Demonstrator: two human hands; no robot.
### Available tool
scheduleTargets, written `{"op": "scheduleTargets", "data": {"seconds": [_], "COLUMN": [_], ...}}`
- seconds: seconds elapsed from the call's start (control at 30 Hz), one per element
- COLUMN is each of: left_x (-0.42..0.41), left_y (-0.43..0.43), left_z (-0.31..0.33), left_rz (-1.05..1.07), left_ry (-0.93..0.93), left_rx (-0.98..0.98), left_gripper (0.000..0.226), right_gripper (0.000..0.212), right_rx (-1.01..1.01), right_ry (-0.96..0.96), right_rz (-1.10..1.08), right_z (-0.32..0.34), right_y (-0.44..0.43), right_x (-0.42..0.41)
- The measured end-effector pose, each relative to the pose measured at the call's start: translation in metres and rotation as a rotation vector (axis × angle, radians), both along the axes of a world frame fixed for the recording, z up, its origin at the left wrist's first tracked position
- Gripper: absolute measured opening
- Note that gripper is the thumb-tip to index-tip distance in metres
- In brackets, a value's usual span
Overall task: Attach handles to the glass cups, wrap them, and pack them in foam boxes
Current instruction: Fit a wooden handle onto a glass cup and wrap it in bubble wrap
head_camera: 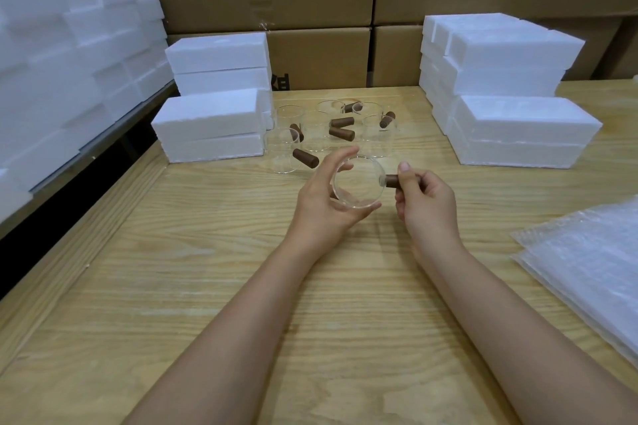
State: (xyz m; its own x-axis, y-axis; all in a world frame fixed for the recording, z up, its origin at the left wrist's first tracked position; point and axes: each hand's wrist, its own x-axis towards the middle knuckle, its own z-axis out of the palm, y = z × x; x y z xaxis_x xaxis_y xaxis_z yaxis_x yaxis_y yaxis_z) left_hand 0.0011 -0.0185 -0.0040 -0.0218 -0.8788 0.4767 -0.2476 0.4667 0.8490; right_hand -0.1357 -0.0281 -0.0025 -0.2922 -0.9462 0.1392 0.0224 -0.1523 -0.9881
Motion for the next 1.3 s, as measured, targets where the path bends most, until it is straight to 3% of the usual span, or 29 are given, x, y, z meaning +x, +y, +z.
{"op": "scheduleTargets", "data": {"seconds": [0.2,0.33,0.47,0.57,0.77,0.93,1.03,1.3], "left_x": [-0.001,-0.001,-0.002,-0.003,-0.003,0.0,0.002,0.006], "left_y": [0.001,0.002,0.001,-0.001,-0.003,-0.003,0.0,-0.003], "left_z": [0.0,-0.002,-0.004,-0.008,-0.011,-0.007,-0.003,-0.001], "left_rz": [0.042,0.005,0.01,0.037,0.053,0.055,0.049,-0.005], "left_ry": [-0.065,-0.121,-0.194,-0.225,-0.231,-0.211,-0.159,-0.004], "left_rx": [-0.032,-0.079,-0.149,-0.175,-0.191,-0.072,0.027,0.154], "left_gripper": [0.071,0.069,0.07,0.069,0.071,0.074,0.065,0.069], "right_gripper": [0.011,0.05,0.042,0.061,0.073,0.082,0.078,0.049], "right_rx": [-0.135,-0.128,-0.07,-0.028,0.062,0.02,-0.03,-0.166], "right_ry": [0.158,0.194,0.149,0.149,0.346,0.534,0.583,0.48], "right_rz": [0.008,0.034,0.03,0.032,0.009,0.047,0.09,0.249], "right_z": [0.004,0.004,0.003,0.006,0.008,0.004,0.003,0.01], "right_y": [0.007,0.01,0.01,0.011,0.011,0.012,0.014,0.013], "right_x": [0.006,0.01,0.009,0.01,0.013,0.013,0.012,-0.002]}}
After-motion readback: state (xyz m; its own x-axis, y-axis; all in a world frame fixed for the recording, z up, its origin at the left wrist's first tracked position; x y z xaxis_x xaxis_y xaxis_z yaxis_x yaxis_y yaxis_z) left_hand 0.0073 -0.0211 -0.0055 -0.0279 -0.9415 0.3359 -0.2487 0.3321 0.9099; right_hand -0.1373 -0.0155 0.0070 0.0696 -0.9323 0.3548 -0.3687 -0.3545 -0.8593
